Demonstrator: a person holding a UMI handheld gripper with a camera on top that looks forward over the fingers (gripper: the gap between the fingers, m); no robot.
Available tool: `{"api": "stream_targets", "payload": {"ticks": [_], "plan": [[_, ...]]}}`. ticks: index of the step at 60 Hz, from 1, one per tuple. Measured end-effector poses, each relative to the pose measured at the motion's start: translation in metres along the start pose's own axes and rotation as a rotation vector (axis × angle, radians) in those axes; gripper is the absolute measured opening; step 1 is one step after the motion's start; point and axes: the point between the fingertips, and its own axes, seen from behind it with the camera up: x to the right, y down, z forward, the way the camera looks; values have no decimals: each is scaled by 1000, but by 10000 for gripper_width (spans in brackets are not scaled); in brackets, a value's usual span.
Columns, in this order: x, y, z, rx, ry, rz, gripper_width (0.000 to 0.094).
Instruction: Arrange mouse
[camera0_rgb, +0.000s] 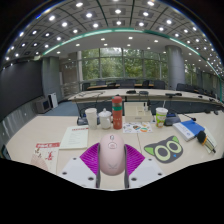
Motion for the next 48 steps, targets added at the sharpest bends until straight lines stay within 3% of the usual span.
{"api": "stream_targets", "payload": {"ticks": [11, 22, 36, 46, 48], "plan": [[143, -50, 47, 28, 58, 25, 311], [258, 1, 116, -80, 100, 31, 310], [300, 89, 171, -218, 57, -19, 321], [301, 113, 180, -272, 10, -4, 487], [302, 115, 178, -285, 18, -11, 557]]}}
